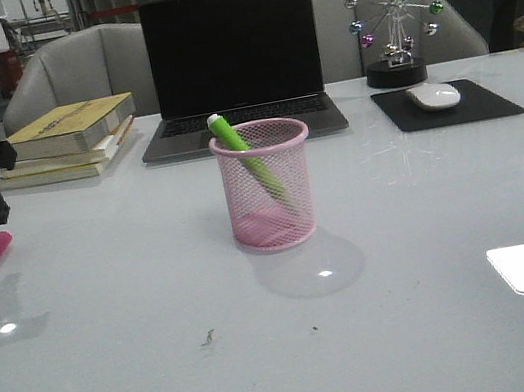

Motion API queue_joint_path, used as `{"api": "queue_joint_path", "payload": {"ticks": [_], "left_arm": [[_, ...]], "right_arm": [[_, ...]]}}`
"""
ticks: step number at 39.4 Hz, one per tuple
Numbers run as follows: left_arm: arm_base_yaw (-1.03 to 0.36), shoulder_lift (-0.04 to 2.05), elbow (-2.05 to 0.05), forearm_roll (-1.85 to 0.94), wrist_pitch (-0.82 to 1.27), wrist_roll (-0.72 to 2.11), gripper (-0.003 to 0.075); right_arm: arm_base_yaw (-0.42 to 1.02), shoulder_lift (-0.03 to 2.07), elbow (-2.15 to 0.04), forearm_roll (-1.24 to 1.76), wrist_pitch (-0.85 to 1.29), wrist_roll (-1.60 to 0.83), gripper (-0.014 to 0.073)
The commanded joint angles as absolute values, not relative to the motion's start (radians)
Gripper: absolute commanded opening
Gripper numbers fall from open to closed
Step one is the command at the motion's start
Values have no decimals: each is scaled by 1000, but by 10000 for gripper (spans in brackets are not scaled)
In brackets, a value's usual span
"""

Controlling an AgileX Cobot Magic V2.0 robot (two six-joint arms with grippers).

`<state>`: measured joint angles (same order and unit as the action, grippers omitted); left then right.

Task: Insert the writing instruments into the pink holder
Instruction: 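Move the left gripper down onto the pink marker, then grasp the pink marker with the left gripper and lift it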

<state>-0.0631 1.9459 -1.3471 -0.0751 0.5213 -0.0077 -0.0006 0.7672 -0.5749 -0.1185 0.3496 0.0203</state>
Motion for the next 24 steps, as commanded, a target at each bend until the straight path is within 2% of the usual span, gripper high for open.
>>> {"api": "queue_joint_path", "payload": {"ticks": [1,24], "left_arm": [[-67,1907,-1390,-105,527,-11,447],[-71,1971,-1390,-129,638,-7,445]], "right_arm": [[-6,757,-606,-137,278,14,377],[-6,757,-606,-137,278,14,377]]}}
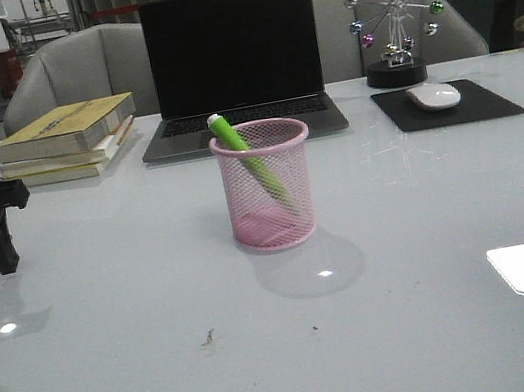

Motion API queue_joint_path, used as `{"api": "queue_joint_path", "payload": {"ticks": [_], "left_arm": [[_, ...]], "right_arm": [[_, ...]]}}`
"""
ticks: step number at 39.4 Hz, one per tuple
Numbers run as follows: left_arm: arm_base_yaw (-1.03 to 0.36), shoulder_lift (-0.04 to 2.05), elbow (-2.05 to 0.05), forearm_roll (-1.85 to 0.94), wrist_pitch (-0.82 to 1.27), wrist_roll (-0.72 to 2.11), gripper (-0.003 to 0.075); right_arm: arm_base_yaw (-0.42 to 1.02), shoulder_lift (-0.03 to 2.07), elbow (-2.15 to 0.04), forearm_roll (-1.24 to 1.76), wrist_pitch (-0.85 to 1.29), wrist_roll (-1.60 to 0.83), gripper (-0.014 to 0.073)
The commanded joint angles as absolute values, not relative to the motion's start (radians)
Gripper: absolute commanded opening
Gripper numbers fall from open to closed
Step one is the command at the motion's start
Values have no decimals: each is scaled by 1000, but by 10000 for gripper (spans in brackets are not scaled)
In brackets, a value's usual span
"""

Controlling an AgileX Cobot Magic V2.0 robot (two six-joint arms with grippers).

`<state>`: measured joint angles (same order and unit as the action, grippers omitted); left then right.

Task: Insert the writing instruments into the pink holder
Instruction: 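Grasp the pink marker with the left gripper and lift it, then carry the pink marker upright over the pink mesh holder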

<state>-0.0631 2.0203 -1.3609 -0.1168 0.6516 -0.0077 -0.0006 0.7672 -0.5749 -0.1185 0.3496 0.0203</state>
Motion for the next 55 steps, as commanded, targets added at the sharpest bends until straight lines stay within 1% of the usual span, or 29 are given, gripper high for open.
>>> {"api": "queue_joint_path", "payload": {"ticks": [1,12,24,35,43,55], "left_arm": [[-71,1971,-1390,-129,641,-7,443],[-71,1971,-1390,-129,679,-7,363],[-71,1971,-1390,-127,731,-7,196],[-71,1971,-1390,-127,746,37,99],[-78,1966,-1427,-137,730,68,99],[-143,1940,-1595,-138,688,92,99]], "right_arm": [[-6,757,-606,-137,278,14,377],[-6,757,-606,-137,278,14,377],[-6,757,-606,-137,278,14,377],[-6,757,-606,-137,278,14,377],[-6,757,-606,-137,278,14,377],[-6,757,-606,-137,278,14,377]]}}
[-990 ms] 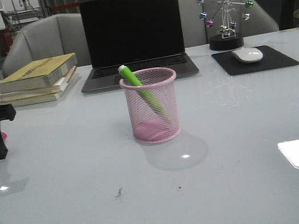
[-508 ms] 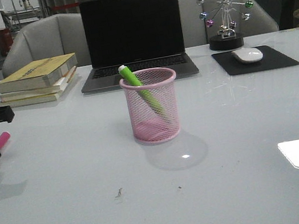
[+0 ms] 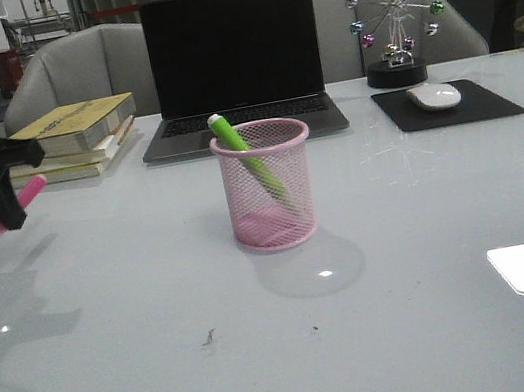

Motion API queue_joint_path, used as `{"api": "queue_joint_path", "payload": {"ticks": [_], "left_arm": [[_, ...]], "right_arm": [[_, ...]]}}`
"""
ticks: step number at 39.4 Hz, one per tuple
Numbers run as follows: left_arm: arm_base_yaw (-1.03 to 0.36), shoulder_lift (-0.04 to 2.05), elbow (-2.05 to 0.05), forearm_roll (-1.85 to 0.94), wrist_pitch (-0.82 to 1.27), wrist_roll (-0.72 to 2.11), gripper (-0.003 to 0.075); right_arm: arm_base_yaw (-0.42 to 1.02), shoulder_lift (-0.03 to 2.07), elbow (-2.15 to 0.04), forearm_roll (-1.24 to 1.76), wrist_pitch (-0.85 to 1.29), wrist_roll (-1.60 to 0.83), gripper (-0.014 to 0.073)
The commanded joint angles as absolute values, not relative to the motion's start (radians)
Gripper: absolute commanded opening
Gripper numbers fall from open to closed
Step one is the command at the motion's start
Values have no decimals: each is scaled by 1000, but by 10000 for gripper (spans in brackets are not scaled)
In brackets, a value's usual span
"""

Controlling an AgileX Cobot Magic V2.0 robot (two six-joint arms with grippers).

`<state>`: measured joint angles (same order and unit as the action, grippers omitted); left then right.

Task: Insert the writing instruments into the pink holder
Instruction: 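Carry the pink marker upright over the pink mesh holder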

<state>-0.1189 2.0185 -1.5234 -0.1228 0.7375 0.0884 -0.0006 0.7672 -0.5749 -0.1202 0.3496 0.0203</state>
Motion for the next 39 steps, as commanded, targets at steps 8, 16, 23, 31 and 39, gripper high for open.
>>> {"api": "queue_joint_path", "payload": {"ticks": [8,16,23,31,39], "left_arm": [[-217,1898,-1683,-164,591,92,99],[-306,1846,-1688,-196,388,92,99],[-398,1837,-1688,-198,257,92,99],[-500,1837,-1668,-198,84,92,99],[-585,1837,-1585,-202,-121,92,99]], "right_arm": [[-6,757,-606,-137,278,14,377],[-6,757,-606,-137,278,14,377],[-6,757,-606,-137,278,14,377],[-6,757,-606,-137,278,14,377],[-6,757,-606,-137,278,14,377]]}}
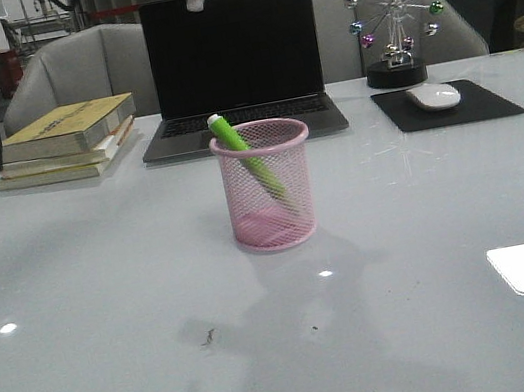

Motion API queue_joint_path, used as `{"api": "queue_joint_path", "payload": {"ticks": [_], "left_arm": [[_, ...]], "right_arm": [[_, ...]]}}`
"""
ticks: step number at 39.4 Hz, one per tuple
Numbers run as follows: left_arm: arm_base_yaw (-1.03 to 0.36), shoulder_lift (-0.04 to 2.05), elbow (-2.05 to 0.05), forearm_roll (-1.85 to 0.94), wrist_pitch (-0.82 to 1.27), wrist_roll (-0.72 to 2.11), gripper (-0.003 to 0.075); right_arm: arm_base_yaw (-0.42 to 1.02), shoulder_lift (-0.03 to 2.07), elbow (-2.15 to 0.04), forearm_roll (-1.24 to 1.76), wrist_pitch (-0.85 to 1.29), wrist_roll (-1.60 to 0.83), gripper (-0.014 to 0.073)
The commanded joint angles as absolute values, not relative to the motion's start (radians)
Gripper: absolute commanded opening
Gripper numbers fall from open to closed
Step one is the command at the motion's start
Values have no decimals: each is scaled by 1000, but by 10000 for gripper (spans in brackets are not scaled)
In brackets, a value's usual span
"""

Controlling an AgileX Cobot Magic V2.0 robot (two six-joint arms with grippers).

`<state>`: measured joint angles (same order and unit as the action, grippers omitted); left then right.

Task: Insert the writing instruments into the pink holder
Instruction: 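Carry the pink marker upright over the pink mesh holder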

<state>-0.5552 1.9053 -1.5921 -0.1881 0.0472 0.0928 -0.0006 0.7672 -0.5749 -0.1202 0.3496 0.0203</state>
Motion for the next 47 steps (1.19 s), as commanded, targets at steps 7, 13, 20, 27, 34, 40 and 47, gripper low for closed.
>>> {"api": "queue_joint_path", "payload": {"ticks": [7,13,20,27,34,40,47], "left_arm": [[-657,1837,-1461,-216,-362,87,99],[-704,1837,-1353,-216,-555,50,99],[-736,1837,-1220,-216,-718,0,99],[-742,1837,-1126,-216,-785,-23,99],[-748,1834,-1039,-214,-888,-32,99],[-748,1834,-993,-209,-948,-41,99],[-748,1852,-986,-133,-946,-41,100]], "right_arm": [[-6,757,-606,-137,278,14,377],[-6,757,-606,-137,278,14,377],[-6,757,-606,-137,278,14,377],[-6,757,-606,-137,278,14,377],[-6,757,-606,-137,278,14,377],[-6,757,-606,-137,278,14,377],[-6,757,-606,-137,278,14,350]]}}
